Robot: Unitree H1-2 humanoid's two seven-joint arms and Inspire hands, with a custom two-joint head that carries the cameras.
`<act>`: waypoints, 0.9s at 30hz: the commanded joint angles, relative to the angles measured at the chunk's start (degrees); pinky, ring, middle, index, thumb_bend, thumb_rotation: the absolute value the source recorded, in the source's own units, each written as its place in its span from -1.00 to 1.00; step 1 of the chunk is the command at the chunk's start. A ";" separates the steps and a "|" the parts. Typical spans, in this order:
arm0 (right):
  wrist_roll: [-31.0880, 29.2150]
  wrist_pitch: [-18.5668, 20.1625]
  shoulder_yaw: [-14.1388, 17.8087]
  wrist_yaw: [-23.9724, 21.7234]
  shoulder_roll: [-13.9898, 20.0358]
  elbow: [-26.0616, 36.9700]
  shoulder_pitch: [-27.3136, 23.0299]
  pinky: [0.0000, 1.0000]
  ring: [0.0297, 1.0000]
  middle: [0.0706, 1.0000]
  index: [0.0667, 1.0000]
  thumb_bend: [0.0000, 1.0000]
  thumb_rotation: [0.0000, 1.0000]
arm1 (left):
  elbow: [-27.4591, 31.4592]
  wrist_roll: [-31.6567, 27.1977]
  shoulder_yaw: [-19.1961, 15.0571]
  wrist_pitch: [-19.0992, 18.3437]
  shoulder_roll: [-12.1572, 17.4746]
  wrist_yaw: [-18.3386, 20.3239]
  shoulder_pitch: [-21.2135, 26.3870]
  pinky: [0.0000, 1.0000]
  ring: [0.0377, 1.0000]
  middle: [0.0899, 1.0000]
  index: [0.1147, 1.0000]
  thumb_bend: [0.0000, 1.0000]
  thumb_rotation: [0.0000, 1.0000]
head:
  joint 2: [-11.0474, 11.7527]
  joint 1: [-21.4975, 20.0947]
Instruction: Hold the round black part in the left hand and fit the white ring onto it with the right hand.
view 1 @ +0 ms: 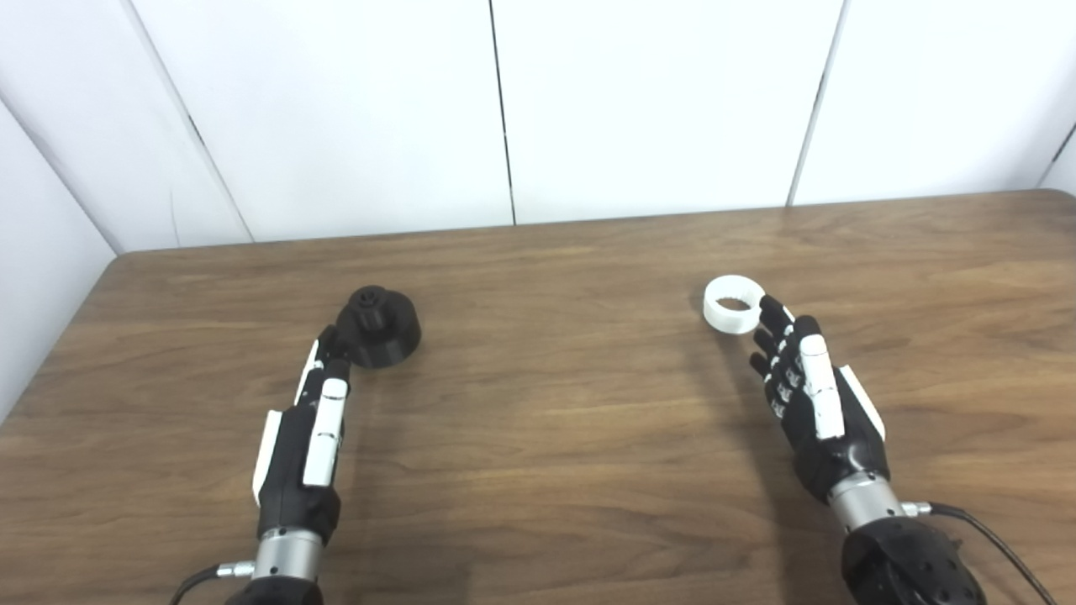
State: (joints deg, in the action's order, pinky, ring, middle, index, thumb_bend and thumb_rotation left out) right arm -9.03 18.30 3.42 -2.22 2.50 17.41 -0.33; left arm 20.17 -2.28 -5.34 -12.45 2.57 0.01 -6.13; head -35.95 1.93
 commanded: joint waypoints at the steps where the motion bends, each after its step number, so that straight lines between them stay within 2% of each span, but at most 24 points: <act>1: -0.83 -1.41 -0.06 -0.45 -0.22 1.67 -1.94 1.00 1.00 0.99 0.91 0.02 1.00 | 1.13 -0.07 -0.15 1.81 0.52 0.00 1.10 1.00 1.00 1.00 1.00 0.08 0.83 | -0.14 -0.01; 14: -1.02 -1.58 -0.14 -0.39 -0.08 1.83 -1.74 1.00 1.00 1.00 0.90 0.02 1.00 | 0.37 0.56 -0.02 2.14 0.49 -0.24 1.17 1.00 1.00 1.00 1.00 0.09 0.85 | -0.31 0.31; 17: -0.86 -1.47 -0.19 -0.32 -0.02 1.91 -1.78 1.00 1.00 0.99 0.90 0.02 1.00 | -0.12 2.81 0.30 1.50 1.85 -0.25 1.76 1.00 1.00 1.00 1.00 0.15 0.66 | -0.23 0.46; 20: -1.02 -1.18 -0.14 -0.25 -0.10 2.03 -1.80 1.00 1.00 1.00 0.91 0.02 1.00 | 0.28 7.70 0.66 -0.54 3.09 -1.47 2.55 0.90 0.97 1.00 1.00 0.41 0.46 | -0.10 0.44; 23: -0.88 -1.54 -0.24 -0.42 0.08 1.68 -1.76 1.00 1.00 0.99 0.91 0.02 1.00 | 0.65 8.42 -0.15 -2.49 3.36 -1.87 3.87 0.81 0.92 0.99 0.98 0.61 0.24 | -0.06 0.70; 27: -0.72 -1.45 -0.45 -0.42 0.08 1.46 -1.84 1.00 0.99 0.99 0.91 0.01 1.00 | 0.96 11.42 -0.26 -4.56 5.46 -2.02 5.91 0.85 0.95 0.99 0.96 0.70 0.07 | 0.10 1.05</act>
State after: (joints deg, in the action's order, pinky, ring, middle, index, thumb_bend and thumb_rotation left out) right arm -9.66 18.30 3.19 -2.22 2.59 17.44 -0.33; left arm 19.35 6.86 -5.43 -16.91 6.16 -1.57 -3.03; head -35.77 2.90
